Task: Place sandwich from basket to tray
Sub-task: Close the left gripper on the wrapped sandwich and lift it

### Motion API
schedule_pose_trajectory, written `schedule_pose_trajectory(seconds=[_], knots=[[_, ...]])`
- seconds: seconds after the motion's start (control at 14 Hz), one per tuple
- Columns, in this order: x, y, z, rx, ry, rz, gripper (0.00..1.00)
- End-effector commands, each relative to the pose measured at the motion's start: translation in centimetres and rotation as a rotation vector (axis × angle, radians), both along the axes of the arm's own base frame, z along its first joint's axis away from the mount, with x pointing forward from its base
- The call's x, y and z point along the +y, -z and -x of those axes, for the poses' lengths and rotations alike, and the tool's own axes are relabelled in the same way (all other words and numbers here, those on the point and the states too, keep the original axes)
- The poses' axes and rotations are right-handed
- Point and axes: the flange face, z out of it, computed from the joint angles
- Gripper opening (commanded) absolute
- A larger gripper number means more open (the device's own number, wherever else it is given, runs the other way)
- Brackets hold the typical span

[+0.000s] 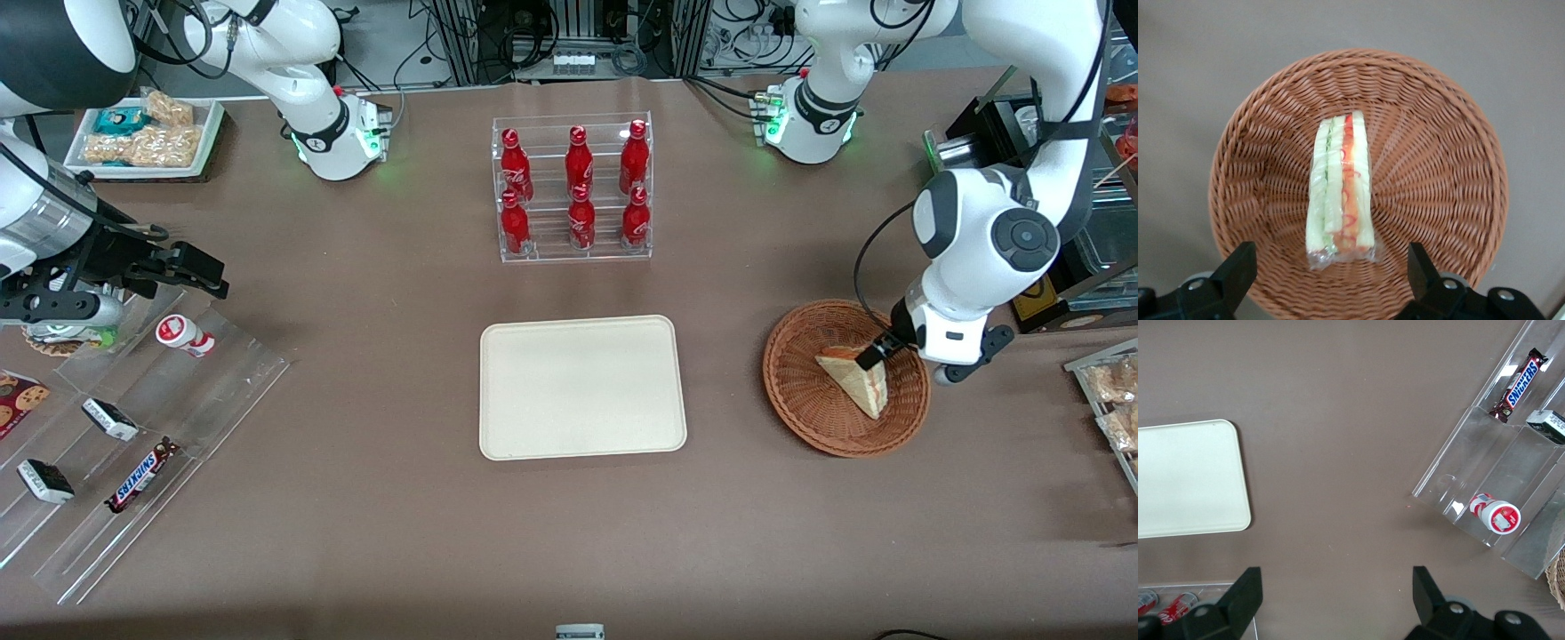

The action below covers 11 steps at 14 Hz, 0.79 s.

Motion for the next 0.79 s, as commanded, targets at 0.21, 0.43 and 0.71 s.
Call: schedule_pose_trajectory(seconds=[0.21,0.43,0.71], knots=[[0.0,5.3,-0.2,0.050,-0.109,-0.007,0.92],[0.1,5.6,-0.3,0.063,-0.095,-0.008,0.07],[-0.2,1.2,-3.1,0.093,-0.090,-0.016,0.00]])
